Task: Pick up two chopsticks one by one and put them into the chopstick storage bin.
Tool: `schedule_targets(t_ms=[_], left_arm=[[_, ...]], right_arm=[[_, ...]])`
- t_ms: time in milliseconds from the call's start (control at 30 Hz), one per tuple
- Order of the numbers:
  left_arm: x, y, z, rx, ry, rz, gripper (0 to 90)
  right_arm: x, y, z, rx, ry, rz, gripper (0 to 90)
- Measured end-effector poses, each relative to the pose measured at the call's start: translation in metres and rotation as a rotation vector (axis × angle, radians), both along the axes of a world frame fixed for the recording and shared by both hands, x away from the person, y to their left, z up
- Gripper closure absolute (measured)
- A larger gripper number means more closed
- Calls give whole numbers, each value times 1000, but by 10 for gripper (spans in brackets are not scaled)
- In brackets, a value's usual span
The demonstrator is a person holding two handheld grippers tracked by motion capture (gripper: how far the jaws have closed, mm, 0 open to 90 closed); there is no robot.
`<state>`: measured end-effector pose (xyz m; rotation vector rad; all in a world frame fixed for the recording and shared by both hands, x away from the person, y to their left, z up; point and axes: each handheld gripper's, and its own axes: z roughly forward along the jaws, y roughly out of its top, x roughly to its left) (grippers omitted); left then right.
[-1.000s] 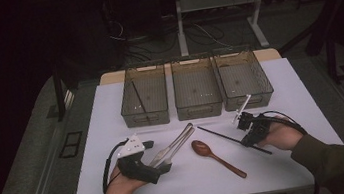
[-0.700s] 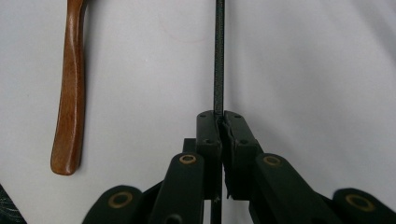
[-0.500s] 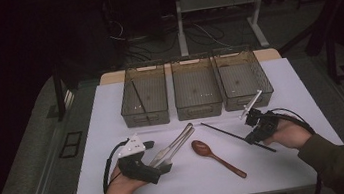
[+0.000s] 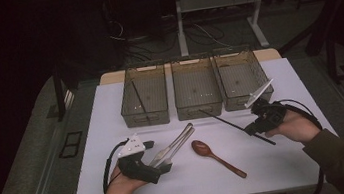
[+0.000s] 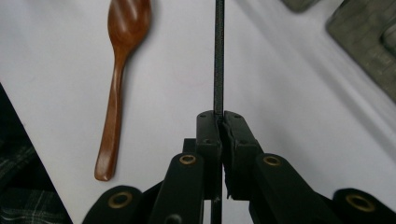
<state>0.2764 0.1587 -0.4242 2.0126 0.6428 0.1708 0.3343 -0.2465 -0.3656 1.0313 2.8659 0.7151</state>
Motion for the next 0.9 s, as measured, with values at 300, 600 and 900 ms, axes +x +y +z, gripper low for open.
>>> schedule_targets(t_ms=[300,600,900], left_arm=[[0,0,0,-3,-1,2,0],[0,0,0,-4,-1,1,0],[0,1,0,-4,0,0,0]], right_arm=[[10,12,14,48,-31,-6,848],[22,28,25,68,-52,-6,848],[42,51,35,81,-65,-14,848]])
